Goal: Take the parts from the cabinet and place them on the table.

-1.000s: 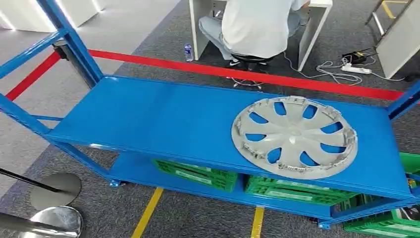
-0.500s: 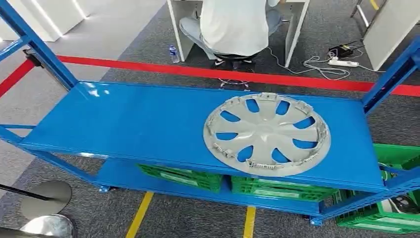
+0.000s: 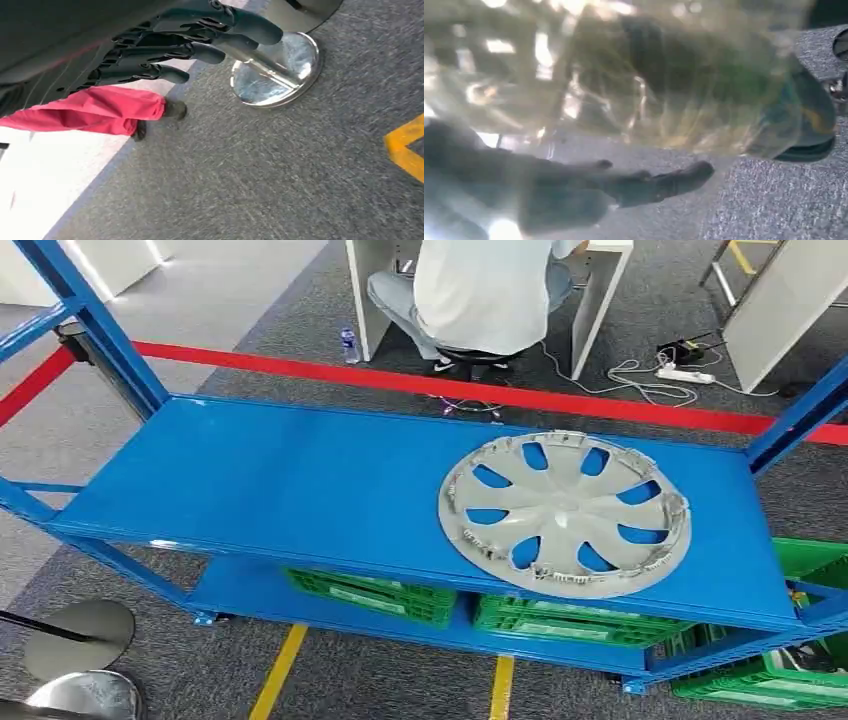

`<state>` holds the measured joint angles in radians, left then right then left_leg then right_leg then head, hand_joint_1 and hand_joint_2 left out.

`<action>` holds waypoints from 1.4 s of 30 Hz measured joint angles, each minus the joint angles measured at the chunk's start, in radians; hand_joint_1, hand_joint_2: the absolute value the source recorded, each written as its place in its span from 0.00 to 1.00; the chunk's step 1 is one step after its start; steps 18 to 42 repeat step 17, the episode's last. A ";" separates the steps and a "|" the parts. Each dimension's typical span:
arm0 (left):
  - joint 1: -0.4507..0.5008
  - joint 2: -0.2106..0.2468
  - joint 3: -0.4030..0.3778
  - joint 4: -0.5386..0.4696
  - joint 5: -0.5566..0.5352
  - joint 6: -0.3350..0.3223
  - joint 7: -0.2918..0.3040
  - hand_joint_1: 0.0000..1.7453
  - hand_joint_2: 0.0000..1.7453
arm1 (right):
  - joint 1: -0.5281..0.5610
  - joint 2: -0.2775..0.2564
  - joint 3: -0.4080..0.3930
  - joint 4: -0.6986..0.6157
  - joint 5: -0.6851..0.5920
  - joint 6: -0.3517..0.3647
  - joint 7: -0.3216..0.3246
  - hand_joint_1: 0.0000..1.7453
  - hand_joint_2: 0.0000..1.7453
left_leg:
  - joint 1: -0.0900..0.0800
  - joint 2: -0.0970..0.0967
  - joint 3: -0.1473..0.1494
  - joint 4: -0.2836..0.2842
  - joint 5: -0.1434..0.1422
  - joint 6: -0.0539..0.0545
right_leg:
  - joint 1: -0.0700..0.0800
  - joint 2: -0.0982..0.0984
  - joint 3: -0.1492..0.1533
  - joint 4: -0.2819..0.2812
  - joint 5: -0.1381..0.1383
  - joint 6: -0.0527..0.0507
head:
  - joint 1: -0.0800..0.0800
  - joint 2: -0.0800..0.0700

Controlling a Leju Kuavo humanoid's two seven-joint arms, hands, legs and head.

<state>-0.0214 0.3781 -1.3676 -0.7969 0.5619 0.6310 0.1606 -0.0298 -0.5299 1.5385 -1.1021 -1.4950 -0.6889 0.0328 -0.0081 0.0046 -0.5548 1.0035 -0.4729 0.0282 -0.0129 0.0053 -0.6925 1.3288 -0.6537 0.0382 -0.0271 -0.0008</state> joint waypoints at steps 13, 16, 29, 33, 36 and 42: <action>-0.002 -0.003 0.003 0.000 0.030 -0.015 0.004 0.00 1.00 | -0.005 0.004 0.003 0.012 -0.040 0.014 0.001 0.00 1.00 | -0.011 -0.001 0.004 0.003 0.000 0.005 | 0.006 -0.005 0.155 -0.309 0.138 -0.025 | -0.002 0.000; -0.002 -0.003 0.002 0.000 0.012 -0.010 -0.006 0.00 1.00 | -0.005 0.004 0.003 0.013 -0.016 0.004 0.000 0.00 1.00 | -0.010 -0.002 0.004 0.002 0.002 -0.001 | 0.007 -0.006 0.155 -0.309 0.138 -0.028 | -0.002 0.000; -0.002 -0.003 0.002 0.000 0.009 -0.009 -0.008 0.00 1.00 | -0.005 0.004 0.003 0.014 0.004 0.001 0.001 0.00 1.00 | -0.010 -0.002 0.004 0.001 0.002 -0.004 | 0.008 -0.006 0.155 -0.309 0.138 -0.029 | -0.002 0.000; -0.002 -0.003 0.002 0.000 0.009 -0.009 -0.008 0.00 1.00 | -0.005 0.004 0.003 0.014 0.004 0.001 0.001 0.00 1.00 | -0.010 -0.002 0.004 0.001 0.002 -0.004 | 0.008 -0.006 0.155 -0.309 0.138 -0.029 | -0.002 0.000; -0.002 -0.003 0.002 0.000 0.009 -0.009 -0.008 0.00 1.00 | -0.005 0.004 0.003 0.014 0.004 0.001 0.001 0.00 1.00 | -0.010 -0.002 0.004 0.001 0.002 -0.004 | 0.008 -0.006 0.155 -0.309 0.138 -0.029 | -0.002 0.000; -0.002 -0.003 0.002 0.000 0.009 -0.009 -0.008 0.00 1.00 | -0.005 0.004 0.003 0.014 0.004 0.001 0.001 0.00 1.00 | -0.010 -0.002 0.004 0.001 0.002 -0.004 | 0.008 -0.006 0.155 -0.309 0.138 -0.029 | -0.002 0.000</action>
